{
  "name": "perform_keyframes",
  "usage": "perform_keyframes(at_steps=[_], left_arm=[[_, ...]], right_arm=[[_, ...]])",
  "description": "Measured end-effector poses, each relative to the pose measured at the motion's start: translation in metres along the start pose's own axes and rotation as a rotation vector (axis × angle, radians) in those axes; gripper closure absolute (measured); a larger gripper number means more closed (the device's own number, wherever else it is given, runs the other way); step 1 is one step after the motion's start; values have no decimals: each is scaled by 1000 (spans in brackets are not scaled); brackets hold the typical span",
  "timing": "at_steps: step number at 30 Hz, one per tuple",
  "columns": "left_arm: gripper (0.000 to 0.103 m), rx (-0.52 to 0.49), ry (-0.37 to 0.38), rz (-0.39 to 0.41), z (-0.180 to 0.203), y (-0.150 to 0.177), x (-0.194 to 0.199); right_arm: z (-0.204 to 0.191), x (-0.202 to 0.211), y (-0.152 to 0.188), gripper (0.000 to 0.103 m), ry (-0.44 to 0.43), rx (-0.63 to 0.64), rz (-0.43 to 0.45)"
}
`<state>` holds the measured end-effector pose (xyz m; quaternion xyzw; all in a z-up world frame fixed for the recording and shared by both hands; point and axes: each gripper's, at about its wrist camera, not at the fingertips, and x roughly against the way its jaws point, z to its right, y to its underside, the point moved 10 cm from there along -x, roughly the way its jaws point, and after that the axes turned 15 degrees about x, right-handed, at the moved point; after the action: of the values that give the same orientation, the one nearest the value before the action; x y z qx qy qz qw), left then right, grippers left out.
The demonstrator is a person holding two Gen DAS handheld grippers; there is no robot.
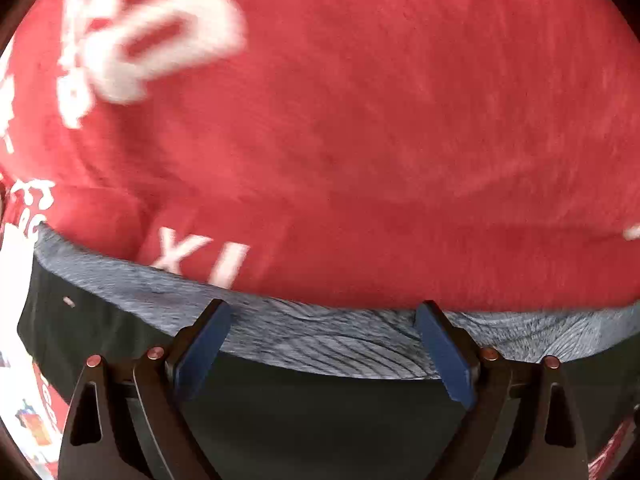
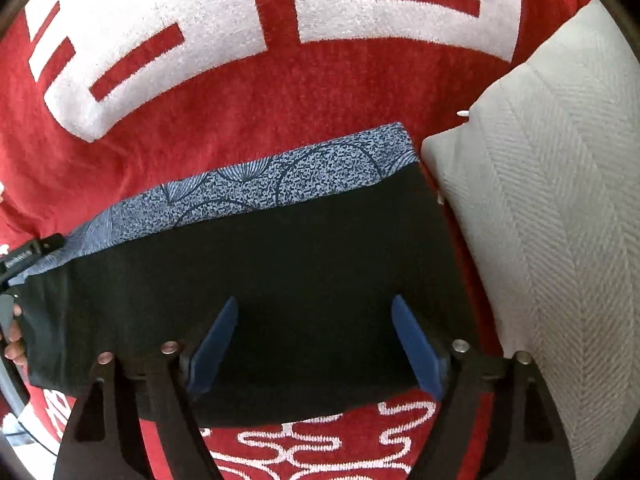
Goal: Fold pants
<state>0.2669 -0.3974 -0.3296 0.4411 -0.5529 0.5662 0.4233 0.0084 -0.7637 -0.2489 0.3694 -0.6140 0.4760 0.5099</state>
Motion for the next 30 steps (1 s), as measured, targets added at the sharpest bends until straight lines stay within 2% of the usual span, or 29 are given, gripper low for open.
perform_keyframes(at_steps=[3,7,8,9,11,12,13,14,16,17,18,20,22,23,26,30], left_arm=[[8,-16,42,-12,-2,8,17],[8,-93,121,-31,25,37,31],[8,-111,130,-38,43,39,28],[8,-131,137,-49,54,46,24],[8,-164,131,-86,69,60,12],[7,-174,112,-92,72,67,3],[4,-173,111,-64,71,66,1],[4,-171,114,-37,71,65,2],[4,-169,128,-43,69,69,4],[4,-171,132,-45,66,71,4],[4,-183,133,-37,65,72,5],[4,-194,131,-27,56,77,3],[4,-186,132,-44,53,89,6],[4,-180,134,-56,52,95,10],[4,-168,137,-82,33,102,14],[4,-165,116,-36,2,103,29]], right_arm=[[20,21,-17,21,-1,-14,4],[7,42,-39,21,-33,18,77],[-1,43,-47,26,-49,41,91],[-11,41,-47,45,-66,57,93],[-22,28,-56,68,-103,75,55],[-23,16,-58,69,-108,78,19],[-21,4,-58,69,-93,83,-5],[-18,4,-63,69,-80,96,29],[-16,7,-65,67,-77,121,34],[-15,8,-64,61,-94,124,36],[-20,7,-65,50,-129,124,36],[-31,8,-65,41,-168,142,39],[-29,13,-63,35,-157,177,30],[-42,12,-59,32,-153,193,26],[-66,8,-54,30,-162,215,12],[-67,23,-25,30,-216,178,18]])
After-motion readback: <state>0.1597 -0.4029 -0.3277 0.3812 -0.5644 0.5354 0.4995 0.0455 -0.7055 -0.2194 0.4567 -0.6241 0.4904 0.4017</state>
